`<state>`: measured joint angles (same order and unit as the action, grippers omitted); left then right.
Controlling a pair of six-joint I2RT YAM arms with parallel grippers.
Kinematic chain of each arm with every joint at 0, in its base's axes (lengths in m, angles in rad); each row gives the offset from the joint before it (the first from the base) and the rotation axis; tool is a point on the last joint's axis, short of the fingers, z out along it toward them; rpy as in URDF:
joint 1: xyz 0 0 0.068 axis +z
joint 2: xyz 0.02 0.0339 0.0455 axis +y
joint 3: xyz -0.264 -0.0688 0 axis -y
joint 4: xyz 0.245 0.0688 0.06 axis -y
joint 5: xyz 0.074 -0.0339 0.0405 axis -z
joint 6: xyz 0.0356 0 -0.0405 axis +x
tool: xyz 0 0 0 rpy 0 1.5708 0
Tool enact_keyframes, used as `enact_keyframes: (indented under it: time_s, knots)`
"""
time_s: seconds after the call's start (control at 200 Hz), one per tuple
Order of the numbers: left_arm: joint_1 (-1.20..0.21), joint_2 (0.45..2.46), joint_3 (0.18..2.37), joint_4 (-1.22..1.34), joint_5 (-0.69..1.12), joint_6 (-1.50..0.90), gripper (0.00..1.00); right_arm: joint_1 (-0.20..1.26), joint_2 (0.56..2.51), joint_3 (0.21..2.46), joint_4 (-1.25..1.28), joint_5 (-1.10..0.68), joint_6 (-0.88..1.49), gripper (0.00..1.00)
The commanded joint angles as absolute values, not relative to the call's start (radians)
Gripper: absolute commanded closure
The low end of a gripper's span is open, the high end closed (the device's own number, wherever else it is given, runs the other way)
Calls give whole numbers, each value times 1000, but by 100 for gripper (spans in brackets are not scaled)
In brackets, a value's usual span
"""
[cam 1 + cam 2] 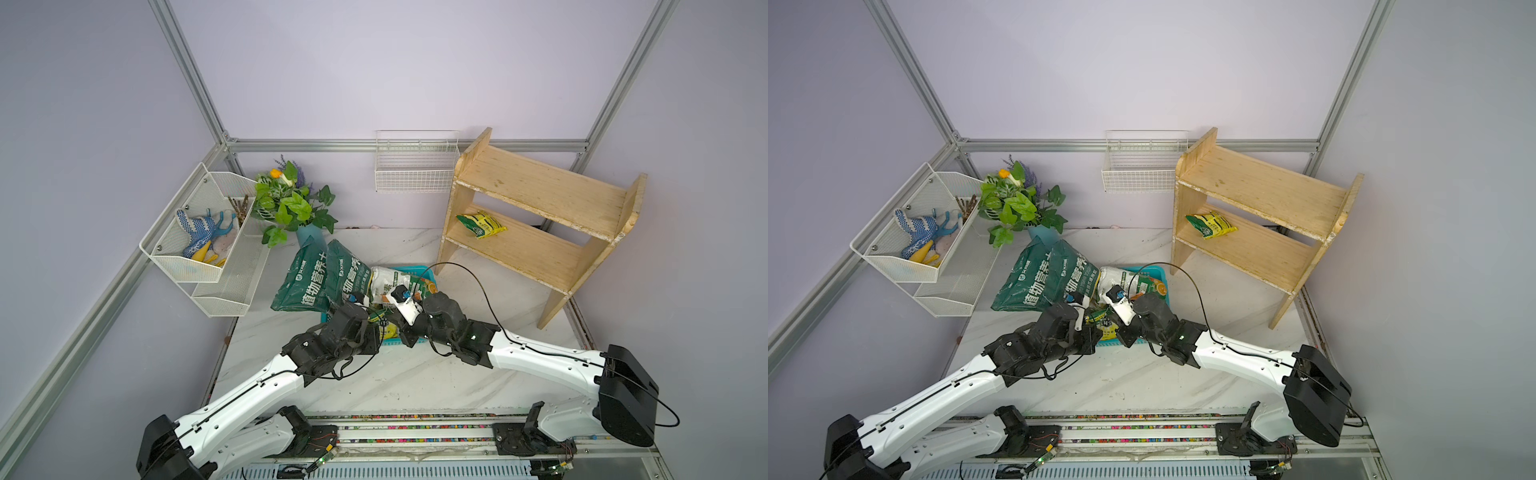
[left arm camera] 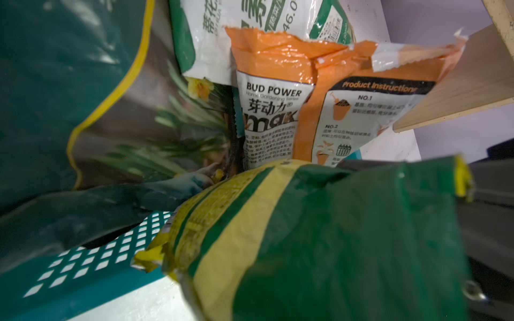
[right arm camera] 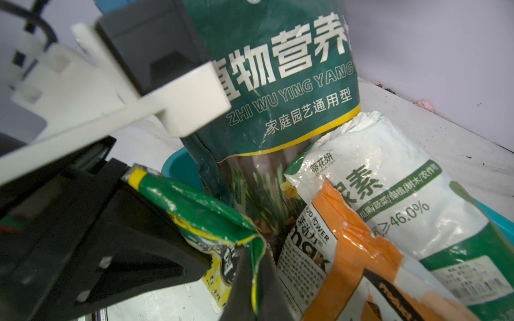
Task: Take down the fertilizer bag from the shelf
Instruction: Place the fertilizer bag in the storage box.
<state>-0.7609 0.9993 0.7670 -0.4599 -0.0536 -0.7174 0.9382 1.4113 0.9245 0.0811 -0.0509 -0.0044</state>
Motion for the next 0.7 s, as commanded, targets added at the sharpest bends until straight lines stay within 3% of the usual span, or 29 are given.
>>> enact_keyframes:
  time_s: [0.0, 0.175, 0.37, 0.695]
  knots:
    - [-756, 1068, 690, -356, -136, -729, 100, 938, 1392, 930, 114, -64, 8, 100]
    - [-752, 1185, 689, -392, -305, -783, 100, 938, 1397, 931, 114, -80, 12, 100]
    - [-750, 1286, 653, -344, -323, -809, 100, 937, 1418, 935, 123, -105, 21, 100]
    - [-657, 1075, 449, -257, -364, -857, 100, 938, 1513, 967, 139, -133, 49, 100]
